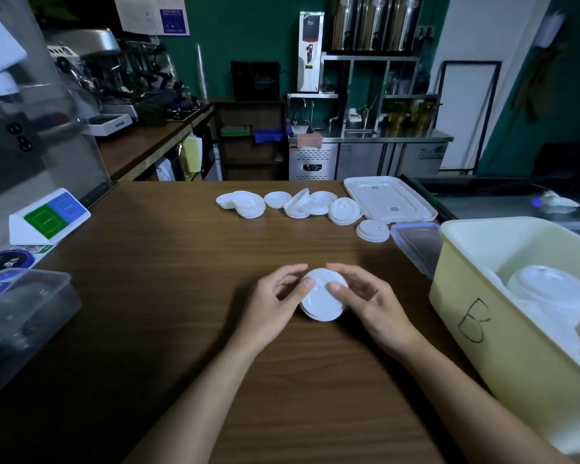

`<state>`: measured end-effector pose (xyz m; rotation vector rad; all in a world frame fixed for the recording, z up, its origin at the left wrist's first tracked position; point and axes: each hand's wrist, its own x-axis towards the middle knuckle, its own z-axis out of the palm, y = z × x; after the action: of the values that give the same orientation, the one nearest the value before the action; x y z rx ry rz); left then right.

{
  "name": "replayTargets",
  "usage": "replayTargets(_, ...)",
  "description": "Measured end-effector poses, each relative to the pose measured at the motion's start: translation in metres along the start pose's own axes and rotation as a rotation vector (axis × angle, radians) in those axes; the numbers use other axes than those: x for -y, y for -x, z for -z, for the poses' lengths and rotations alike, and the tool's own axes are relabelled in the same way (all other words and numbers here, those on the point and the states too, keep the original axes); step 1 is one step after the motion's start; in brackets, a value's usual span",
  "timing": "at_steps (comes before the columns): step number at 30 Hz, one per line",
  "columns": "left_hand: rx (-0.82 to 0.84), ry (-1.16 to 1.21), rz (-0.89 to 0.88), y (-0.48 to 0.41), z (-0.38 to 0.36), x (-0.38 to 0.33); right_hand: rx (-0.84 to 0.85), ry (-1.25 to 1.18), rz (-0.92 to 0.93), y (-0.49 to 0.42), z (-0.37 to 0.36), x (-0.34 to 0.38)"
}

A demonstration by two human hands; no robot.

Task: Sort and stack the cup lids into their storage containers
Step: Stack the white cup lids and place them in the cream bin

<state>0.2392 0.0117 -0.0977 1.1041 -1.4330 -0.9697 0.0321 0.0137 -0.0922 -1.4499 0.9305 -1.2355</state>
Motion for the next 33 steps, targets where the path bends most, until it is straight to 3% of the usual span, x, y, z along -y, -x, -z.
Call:
replayTargets(6,-0.020,-0.306,-0.182,0.002,-0.001,0.003,-0.210,0.169,0.080,0.016,0.035,-0.002)
replayTargets(12,0.059,-0.579,-0.365,-0.025,-0.002,0.019,-0.349,0.321,0.091,0.015,0.033,-0.009)
replayTargets(24,0.396,-0.801,-0.355,-0.165,-0.072,0.027,-0.499,0.438,0.080,0.004,0.048,-0.019)
replayTargets(29,0.458,-0.863,-0.361,-0.198,-0.112,0.021,-0.503,0.416,0.074,0.004,0.048,-0.017)
replayTargets(33,0.411,-0.817,-0.378,-0.198,-0.114,0.023,-0.511,0.409,0.072,0.005,0.048,-0.017)
